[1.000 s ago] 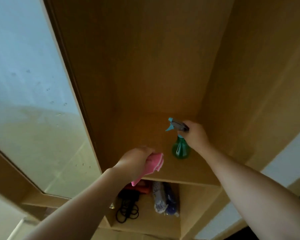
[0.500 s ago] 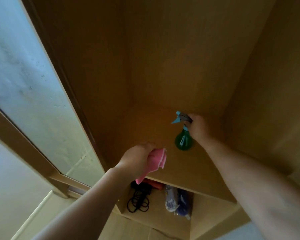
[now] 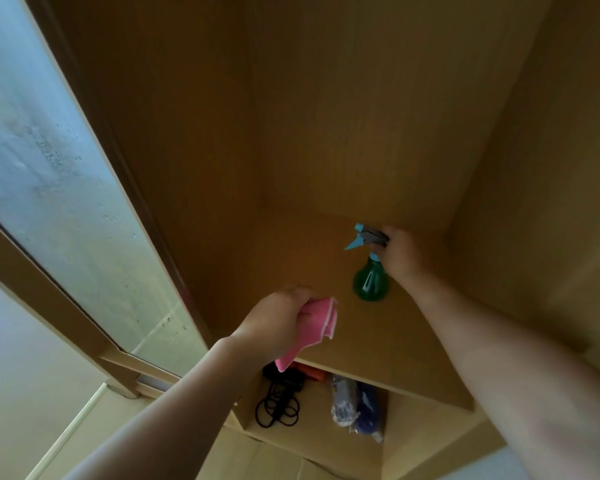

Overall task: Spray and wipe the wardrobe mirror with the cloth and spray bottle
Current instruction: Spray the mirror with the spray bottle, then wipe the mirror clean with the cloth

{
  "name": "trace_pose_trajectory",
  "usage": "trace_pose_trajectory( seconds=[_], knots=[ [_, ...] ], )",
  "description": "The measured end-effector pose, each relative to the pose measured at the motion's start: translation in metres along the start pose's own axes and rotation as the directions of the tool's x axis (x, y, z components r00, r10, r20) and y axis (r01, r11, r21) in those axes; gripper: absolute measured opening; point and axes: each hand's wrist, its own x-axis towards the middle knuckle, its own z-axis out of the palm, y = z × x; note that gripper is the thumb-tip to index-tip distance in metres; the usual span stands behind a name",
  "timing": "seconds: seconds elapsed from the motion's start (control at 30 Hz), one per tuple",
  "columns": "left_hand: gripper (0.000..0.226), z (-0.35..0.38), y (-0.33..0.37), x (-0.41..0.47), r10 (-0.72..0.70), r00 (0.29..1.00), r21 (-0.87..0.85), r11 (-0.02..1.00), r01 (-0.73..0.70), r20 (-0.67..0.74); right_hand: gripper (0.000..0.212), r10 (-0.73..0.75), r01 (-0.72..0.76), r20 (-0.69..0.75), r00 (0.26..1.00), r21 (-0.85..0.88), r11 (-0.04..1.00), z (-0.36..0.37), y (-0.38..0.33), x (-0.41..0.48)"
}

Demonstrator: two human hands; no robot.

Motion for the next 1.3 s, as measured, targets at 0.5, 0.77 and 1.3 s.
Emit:
trace_pose_trajectory(
  seconds=[0.5,0.77,1.3],
  knots=[
    [0.026,-0.075,0.061,-0.048,0.039,0.970,-0.028,0.999,-0.046,-0.239,0.016,-0.482,0.498,-0.155,0.863,0.426,0.755,-0.062,-0.098,-0.094],
    [0.016,-0.137,0.059,-0.110,0.008,0.882,-0.035,0.999,-0.028,-0.471,0.012,-0.758,0.862,-0.417,0.502,0.313,0.398,-0.053,-0.141,-0.159],
    [0.012,-0.286,-0.034,-0.231,-0.056,0.808,-0.105,0.994,-0.008,-0.587,0.029,-0.758,0.906,-0.549,0.351,-0.006,0.423,0.040,-0.329,-0.275]
  ],
)
